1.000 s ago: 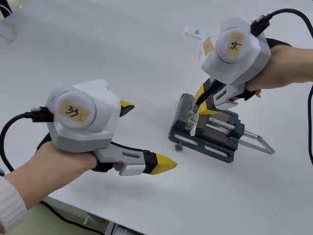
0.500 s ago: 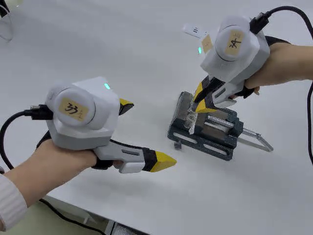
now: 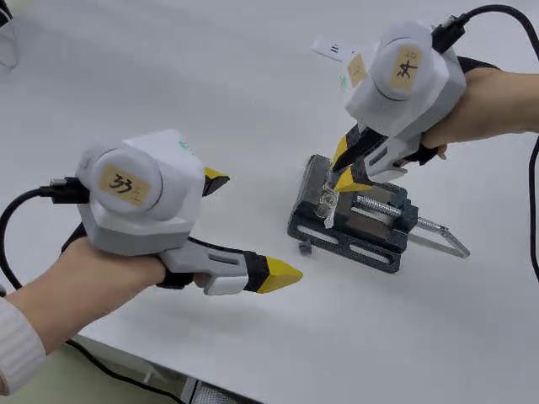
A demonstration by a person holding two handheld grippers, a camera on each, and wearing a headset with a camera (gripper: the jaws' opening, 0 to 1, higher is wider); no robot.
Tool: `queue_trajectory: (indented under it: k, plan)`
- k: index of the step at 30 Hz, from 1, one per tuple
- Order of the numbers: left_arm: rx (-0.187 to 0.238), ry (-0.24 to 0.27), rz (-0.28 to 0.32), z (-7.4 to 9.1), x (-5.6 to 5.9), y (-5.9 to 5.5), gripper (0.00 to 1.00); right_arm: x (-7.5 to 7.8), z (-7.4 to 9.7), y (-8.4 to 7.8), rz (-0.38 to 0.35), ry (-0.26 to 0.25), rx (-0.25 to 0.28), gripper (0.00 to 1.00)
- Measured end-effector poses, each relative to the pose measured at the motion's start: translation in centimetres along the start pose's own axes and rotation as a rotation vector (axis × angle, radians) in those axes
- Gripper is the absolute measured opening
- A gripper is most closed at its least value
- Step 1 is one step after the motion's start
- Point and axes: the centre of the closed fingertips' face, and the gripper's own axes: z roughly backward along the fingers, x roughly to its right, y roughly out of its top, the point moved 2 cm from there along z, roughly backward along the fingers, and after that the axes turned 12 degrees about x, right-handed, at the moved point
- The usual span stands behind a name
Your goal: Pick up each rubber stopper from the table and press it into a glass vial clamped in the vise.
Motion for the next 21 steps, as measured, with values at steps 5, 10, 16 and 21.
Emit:
queue_trajectory:
  k: [5,10,16,21]
  plan:
    - [0.0,-0.002,-0.002,-0.1,0.0,0.1,0.9,0.0,0.7,0.4,-0.004,0.008,0.015,0.13]
    - [0.006,-0.005,-0.003,-0.2,0.0,0.3,0.9,0.0,1.4,0.6,-0.058,0.032,0.037,0.07]
    - [0.013,-0.011,-0.01,-0.1,-0.2,0.7,0.9,-0.9,1.3,0.7,-0.077,0.066,0.036,0.01]
    - [0.011,-0.009,-0.011,0.0,-0.3,0.6,0.9,-0.7,0.8,0.3,-0.092,0.062,0.035,0.0]
